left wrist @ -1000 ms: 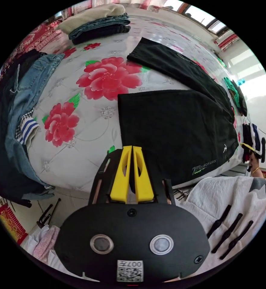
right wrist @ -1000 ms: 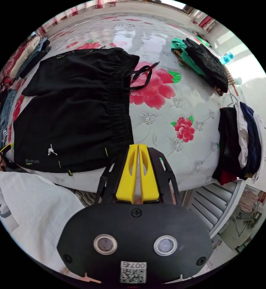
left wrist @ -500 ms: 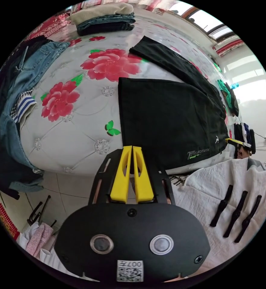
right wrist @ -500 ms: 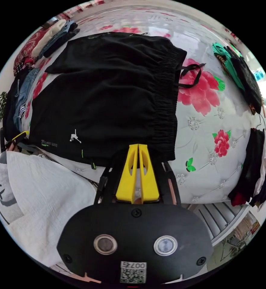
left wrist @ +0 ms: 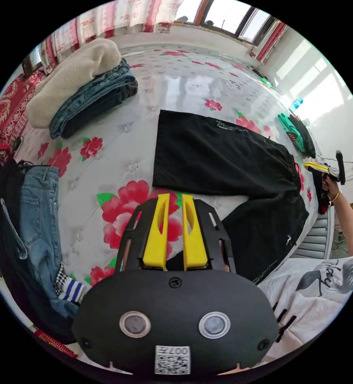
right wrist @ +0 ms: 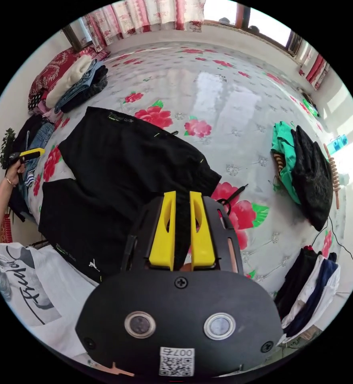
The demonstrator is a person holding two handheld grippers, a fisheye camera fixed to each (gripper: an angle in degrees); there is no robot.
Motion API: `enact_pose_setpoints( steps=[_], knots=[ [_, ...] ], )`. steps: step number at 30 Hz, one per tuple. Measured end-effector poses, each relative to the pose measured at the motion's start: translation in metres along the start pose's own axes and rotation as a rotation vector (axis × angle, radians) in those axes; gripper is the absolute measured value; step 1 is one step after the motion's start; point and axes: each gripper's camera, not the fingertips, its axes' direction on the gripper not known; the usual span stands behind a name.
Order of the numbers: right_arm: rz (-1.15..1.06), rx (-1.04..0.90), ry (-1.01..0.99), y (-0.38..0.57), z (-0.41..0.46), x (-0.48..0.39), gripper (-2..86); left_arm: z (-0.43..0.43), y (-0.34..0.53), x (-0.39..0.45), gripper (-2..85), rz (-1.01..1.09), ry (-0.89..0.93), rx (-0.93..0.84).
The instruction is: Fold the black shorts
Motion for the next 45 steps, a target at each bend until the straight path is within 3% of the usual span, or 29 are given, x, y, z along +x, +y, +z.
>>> enact_pose_setpoints(
  steps=[7,13,17,19,20,27,34,39,45],
  knots=[
    [-0.055,-0.143,0.046,-0.072,0.048,0.029,4.4,0.066,-0.155,0.023,11.7,0.143,-0.062,-0.097],
    [-0.110,-0.253,-0.040,-0.097,0.086,0.041,4.9,0.136,-0.207,0.018,13.4,0.102,-0.092,-0.215],
    [-0.154,-0.280,-0.056,-0.097,0.092,0.040,3.5,0.137,-0.196,0.023,9.1,0.159,-0.096,-0.147],
    [-0.193,-0.288,-0.080,-0.094,0.090,0.037,2.4,0.136,-0.185,0.019,0.3,0.149,-0.062,-0.162],
    [-0.207,-0.279,-0.076,-0.093,0.084,0.034,1.6,0.133,-0.181,0.017,0.0,0.143,-0.040,-0.155],
    [-0.274,-0.044,0.053,-0.063,-0.002,0.010,0.0,-0.015,-0.095,0.004,-0.9,0.129,0.204,0.271],
    [-0.306,0.235,0.123,0.048,-0.112,-0.041,-0.1,-0.151,0.109,0.040,-1.0,0.203,0.137,0.523],
    [-0.313,0.259,0.156,0.147,-0.123,-0.088,-0.1,-0.144,0.248,0.071,-1.0,0.150,0.064,0.422],
    [-0.305,-0.084,0.057,0.226,0.000,-0.123,-0.1,0.002,0.350,0.096,-1.0,0.020,0.093,0.034]
  ],
)
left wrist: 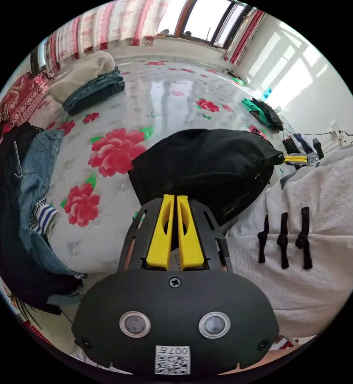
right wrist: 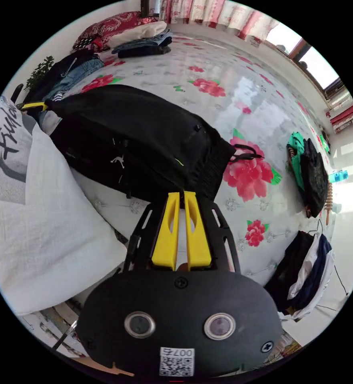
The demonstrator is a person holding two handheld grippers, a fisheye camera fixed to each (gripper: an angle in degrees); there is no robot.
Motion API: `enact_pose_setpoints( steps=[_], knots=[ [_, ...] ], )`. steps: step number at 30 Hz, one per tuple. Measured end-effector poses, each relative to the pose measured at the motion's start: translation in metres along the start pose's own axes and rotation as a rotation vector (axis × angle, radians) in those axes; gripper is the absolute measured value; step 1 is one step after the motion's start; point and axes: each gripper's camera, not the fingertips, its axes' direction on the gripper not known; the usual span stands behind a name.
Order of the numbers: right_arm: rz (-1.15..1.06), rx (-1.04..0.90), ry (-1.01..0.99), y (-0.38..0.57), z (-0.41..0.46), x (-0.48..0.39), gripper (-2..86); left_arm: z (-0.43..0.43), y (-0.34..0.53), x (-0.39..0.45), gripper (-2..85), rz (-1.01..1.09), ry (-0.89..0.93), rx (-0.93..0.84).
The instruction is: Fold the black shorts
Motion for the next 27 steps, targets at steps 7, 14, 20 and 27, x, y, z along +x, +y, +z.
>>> enact_pose_setpoints(
  steps=[7,14,20,27],
  knots=[
    [-0.038,0.009,0.033,-0.003,-0.004,0.002,-0.1,-0.016,-0.001,0.008,-0.8,0.042,0.001,0.057],
    [0.015,-0.052,-0.022,0.000,0.021,0.028,0.3,0.047,0.014,-0.001,4.4,0.015,0.011,-0.123],
    [0.151,0.007,-0.103,0.012,-0.002,0.064,1.4,0.062,0.025,0.006,8.3,0.007,-0.012,-0.199],
    [0.489,0.155,-0.296,0.029,-0.017,0.143,3.9,0.020,0.028,-0.021,6.6,-0.091,-0.011,-0.073]
  ],
)
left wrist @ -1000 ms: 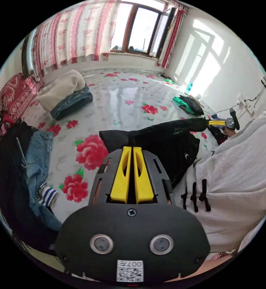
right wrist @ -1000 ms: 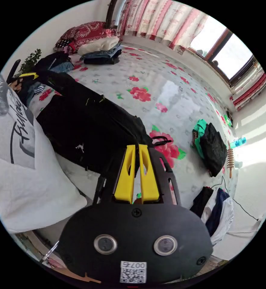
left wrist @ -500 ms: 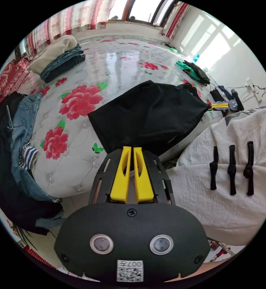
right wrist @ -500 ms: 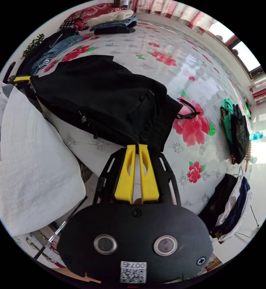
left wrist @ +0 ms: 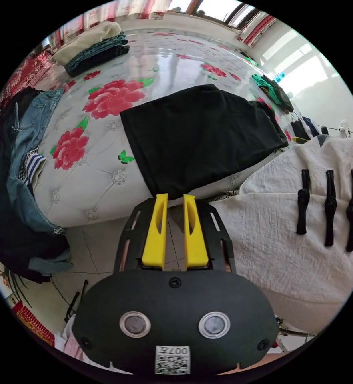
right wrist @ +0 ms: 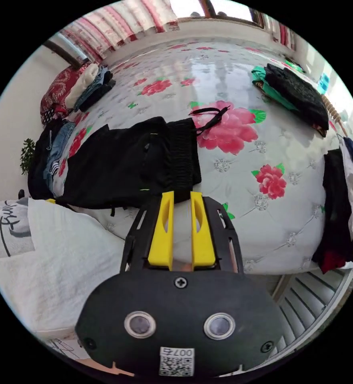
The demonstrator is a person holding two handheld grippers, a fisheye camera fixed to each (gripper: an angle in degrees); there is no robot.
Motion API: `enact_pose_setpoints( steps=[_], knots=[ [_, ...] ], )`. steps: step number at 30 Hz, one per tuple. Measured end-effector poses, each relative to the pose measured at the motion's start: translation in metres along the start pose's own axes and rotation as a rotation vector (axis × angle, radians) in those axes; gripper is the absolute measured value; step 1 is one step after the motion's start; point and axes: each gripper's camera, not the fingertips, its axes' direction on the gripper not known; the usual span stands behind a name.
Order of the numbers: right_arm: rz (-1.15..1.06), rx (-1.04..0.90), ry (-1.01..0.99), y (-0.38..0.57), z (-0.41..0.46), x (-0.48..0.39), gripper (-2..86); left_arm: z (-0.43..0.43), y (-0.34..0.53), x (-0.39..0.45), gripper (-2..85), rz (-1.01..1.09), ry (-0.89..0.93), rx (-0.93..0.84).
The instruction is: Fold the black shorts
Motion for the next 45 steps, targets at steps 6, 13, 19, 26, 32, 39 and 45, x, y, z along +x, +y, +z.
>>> enact_pose_setpoints(
  steps=[6,13,19,26,32,39,45],
  knots=[
    [0.333,-0.126,-0.278,-0.023,0.041,0.051,4.1,-0.015,-0.008,-0.023,5.5,-0.063,0.006,0.062],
    [-0.006,0.118,-0.127,-0.049,-0.043,-0.012,0.0,0.004,-0.019,-0.036,5.4,-0.083,0.016,0.020],
    [-0.117,0.070,0.127,-0.038,-0.026,-0.027,-0.1,0.015,-0.017,-0.042,5.1,-0.083,0.029,0.005],
    [0.097,-0.012,0.093,-0.014,0.024,0.001,1.2,0.004,-0.013,-0.060,4.8,-0.094,0.028,0.012],
    [-0.178,0.145,0.113,-0.058,0.011,-0.073,2.8,-0.021,-0.073,-0.062,5.5,0.038,0.052,0.119],
    [-0.376,0.030,0.117,-0.129,0.079,-0.145,3.8,-0.019,-0.223,-0.025,10.0,0.303,0.150,0.126],
    [-0.416,-0.111,0.219,-0.165,0.141,-0.157,3.7,0.030,-0.329,0.017,11.3,0.458,0.184,-0.021]
  ],
)
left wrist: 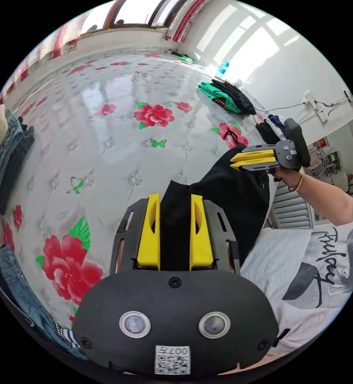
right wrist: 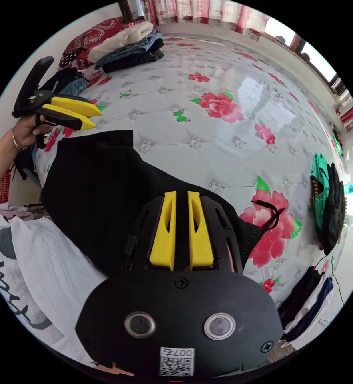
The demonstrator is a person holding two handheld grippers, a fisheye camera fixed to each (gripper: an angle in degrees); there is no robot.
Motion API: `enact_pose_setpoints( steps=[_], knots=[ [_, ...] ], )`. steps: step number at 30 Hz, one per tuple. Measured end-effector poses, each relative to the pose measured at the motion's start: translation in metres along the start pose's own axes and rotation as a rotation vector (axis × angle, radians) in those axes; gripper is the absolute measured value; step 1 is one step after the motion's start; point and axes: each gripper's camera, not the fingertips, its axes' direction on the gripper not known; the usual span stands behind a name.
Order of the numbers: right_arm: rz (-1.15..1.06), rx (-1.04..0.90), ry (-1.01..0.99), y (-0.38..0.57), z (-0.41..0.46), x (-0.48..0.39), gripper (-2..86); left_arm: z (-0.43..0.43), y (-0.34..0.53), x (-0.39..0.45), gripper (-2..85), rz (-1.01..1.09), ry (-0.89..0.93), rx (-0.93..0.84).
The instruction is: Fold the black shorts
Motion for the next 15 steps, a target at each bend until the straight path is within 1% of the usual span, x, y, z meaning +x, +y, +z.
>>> enact_pose_setpoints(
  steps=[2,5,6,8,10,11,13,15],
  knots=[
    [0.003,-0.064,0.028,-0.002,0.020,0.007,3.5,0.020,-0.023,-0.006,10.9,0.010,0.028,-0.047],
    [-0.013,-0.135,0.042,0.006,0.044,0.016,2.8,0.057,-0.045,-0.013,5.1,0.029,0.097,-0.163],
    [-0.014,-0.147,0.042,0.008,0.048,0.018,2.6,0.065,-0.046,-0.011,0.5,0.064,0.087,-0.193],
    [-0.012,-0.136,0.020,0.017,0.057,0.029,1.8,0.069,-0.042,-0.014,-0.4,0.073,0.057,-0.202],
    [0.009,-0.121,-0.019,0.021,0.059,0.042,1.2,0.054,-0.029,-0.039,-0.7,-0.031,0.025,-0.115],
    [0.033,-0.114,-0.050,0.022,0.060,0.053,0.7,0.049,-0.026,-0.049,-0.7,-0.074,0.047,-0.089],
    [0.075,-0.091,-0.075,0.022,0.060,0.068,0.2,0.035,-0.014,-0.080,-0.7,-0.236,0.137,0.017],
    [0.091,-0.066,-0.106,0.021,0.060,0.079,-0.1,0.029,-0.011,-0.088,-0.3,-0.278,0.172,0.074]
  ],
)
